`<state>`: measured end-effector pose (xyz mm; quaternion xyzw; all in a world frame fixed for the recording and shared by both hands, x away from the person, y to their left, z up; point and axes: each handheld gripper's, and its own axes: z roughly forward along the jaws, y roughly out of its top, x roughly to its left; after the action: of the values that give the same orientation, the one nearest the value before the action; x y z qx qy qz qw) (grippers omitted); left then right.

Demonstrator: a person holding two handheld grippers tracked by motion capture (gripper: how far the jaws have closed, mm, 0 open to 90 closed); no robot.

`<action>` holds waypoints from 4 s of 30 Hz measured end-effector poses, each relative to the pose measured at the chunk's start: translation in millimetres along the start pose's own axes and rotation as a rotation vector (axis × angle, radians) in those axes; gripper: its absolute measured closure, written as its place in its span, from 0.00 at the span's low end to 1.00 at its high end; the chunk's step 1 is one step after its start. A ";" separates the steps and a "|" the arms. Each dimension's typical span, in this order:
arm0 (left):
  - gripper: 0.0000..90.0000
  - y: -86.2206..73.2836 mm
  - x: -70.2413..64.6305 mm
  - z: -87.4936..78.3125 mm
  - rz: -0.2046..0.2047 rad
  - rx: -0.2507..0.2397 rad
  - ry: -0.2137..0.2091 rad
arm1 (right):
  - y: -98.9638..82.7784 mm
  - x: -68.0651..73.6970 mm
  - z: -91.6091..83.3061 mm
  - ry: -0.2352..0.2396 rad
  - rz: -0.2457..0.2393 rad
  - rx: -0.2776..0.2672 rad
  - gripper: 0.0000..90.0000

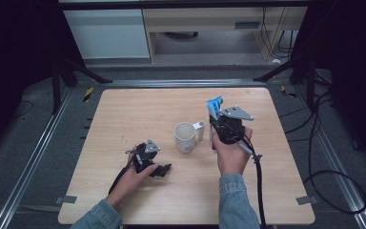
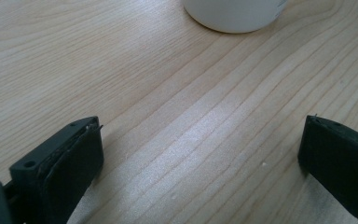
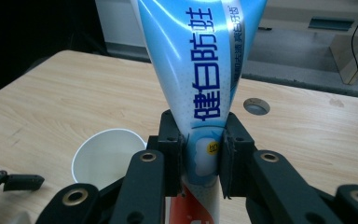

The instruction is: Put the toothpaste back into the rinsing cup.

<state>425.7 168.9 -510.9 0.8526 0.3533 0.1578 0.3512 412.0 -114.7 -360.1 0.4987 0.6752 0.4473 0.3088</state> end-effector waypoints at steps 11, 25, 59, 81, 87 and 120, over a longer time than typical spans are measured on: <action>0.00 0.1 0.0 0.0 0.001 0.000 0.000 | -0.4 9.6 -1.6 -0.038 0.025 -0.067 0.82; 0.00 0.2 -0.1 0.2 0.000 0.000 0.000 | 4.0 22.5 -1.4 -0.077 0.052 -0.166 0.82; 0.00 0.5 -0.6 0.3 -0.001 0.001 0.000 | 37.1 43.0 7.2 -0.018 0.027 -0.238 0.81; 0.00 0.2 -1.0 0.0 0.003 0.001 -0.002 | 31.5 64.9 37.0 0.044 0.014 -0.215 0.81; 0.00 0.2 -1.1 0.1 0.001 0.000 -0.003 | 27.7 67.1 42.4 0.055 0.016 -0.206 0.81; 0.00 0.1 -1.1 0.2 0.002 -0.001 -0.002 | -16.8 63.0 76.0 0.056 0.062 -0.130 0.81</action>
<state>425.0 168.0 -510.9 0.8529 0.3522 0.1575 0.3518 451.3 -34.1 -404.6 0.4856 0.6372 0.5134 0.3074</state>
